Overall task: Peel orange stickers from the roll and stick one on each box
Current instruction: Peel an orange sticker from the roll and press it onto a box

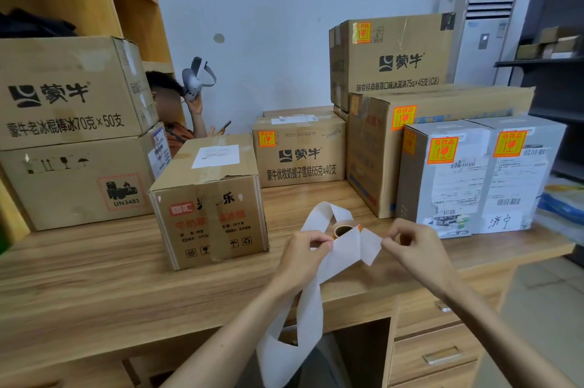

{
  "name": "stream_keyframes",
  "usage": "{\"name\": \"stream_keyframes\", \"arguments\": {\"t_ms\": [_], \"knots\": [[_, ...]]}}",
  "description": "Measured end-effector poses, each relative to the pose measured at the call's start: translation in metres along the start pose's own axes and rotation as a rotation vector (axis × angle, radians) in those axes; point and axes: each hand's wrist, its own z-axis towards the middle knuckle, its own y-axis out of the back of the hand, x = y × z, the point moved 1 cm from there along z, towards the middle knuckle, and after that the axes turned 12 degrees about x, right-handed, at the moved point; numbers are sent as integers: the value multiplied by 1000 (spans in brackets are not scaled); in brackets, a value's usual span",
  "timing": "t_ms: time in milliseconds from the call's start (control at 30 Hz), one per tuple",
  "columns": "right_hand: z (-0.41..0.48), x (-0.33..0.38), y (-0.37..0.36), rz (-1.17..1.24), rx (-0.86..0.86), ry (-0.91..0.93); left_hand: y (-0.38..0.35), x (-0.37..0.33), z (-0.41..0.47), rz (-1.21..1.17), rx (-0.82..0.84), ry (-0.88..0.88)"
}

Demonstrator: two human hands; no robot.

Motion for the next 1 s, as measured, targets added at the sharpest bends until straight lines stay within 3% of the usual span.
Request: {"name": "stream_keyframes", "arguments": {"t_ms": [267,400,567,667,767,1000], "knots": [[-2,13,20,320,-102,63,-7,-4,2,17,-18,2],[4,22,15,317,-139,90,-9,-9,3,16,58,-19],[16,38,-1,236,-66,145,10,-19,-5,-4,142,-41],[23,54,-14,180,-35,198,35,-23,-14,97,18,-81],[31,76,-29,124,-13,249,65,-27,-25,203,-117,-242],[41,143,-75,87,13,343,122,-42,-59,708,-397,-471]]}}
